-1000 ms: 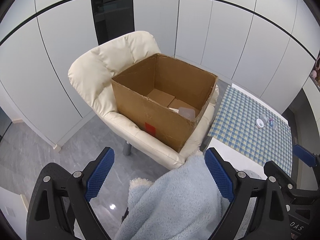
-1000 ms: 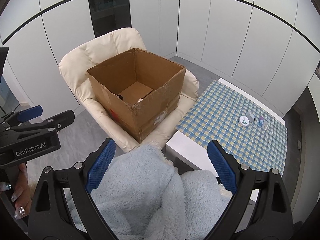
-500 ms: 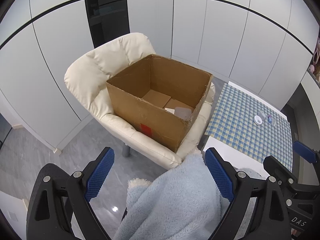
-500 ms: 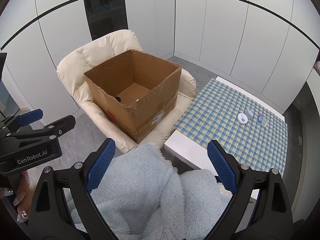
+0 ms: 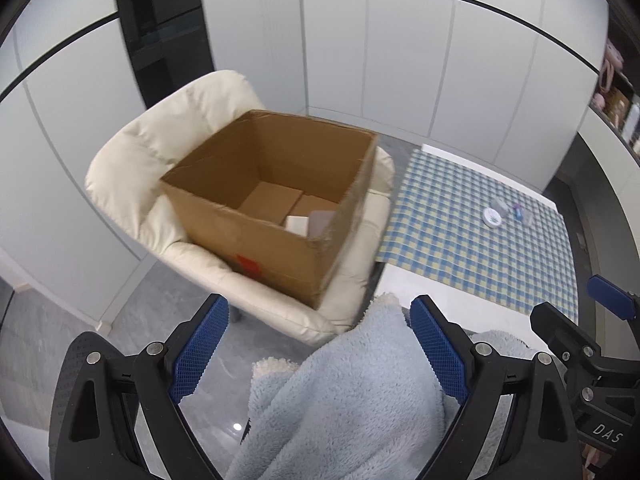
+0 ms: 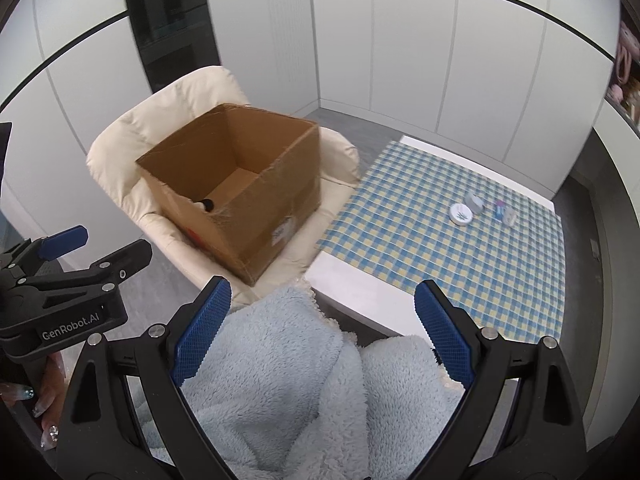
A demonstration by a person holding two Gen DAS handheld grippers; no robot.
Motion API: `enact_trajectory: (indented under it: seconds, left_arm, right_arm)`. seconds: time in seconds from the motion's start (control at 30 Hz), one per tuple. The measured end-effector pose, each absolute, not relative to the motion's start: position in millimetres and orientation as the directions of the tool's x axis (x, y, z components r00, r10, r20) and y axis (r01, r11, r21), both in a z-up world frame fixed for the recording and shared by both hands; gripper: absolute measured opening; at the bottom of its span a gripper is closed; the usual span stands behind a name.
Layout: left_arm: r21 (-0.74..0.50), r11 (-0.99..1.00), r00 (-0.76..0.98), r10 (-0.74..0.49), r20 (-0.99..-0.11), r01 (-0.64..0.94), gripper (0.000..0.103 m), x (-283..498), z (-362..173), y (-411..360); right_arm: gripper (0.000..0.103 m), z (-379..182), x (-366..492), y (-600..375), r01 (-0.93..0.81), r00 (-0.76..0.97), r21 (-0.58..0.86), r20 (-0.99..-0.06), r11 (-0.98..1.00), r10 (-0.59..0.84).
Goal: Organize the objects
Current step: 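Move both open tools toward the checked table with the cosmetics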
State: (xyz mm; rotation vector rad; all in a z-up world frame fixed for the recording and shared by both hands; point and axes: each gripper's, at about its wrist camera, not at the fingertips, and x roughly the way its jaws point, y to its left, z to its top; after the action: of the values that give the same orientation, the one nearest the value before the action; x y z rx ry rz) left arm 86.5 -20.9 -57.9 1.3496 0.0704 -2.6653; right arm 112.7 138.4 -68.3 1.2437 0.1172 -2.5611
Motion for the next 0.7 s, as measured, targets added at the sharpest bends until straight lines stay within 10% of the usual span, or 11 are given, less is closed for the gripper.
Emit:
enact_trajectory:
  seconds: [0.7]
  left_arm:
    - [0.034,-0.992,-0.576,0.045,-0.816,-0.125,0.092,63.5,-68.7,89.0]
  right_arm:
    - [0.095,-77.5,132.9,250.3,0.024,-0.611,0.084,-0.787,-0.996,-0.081]
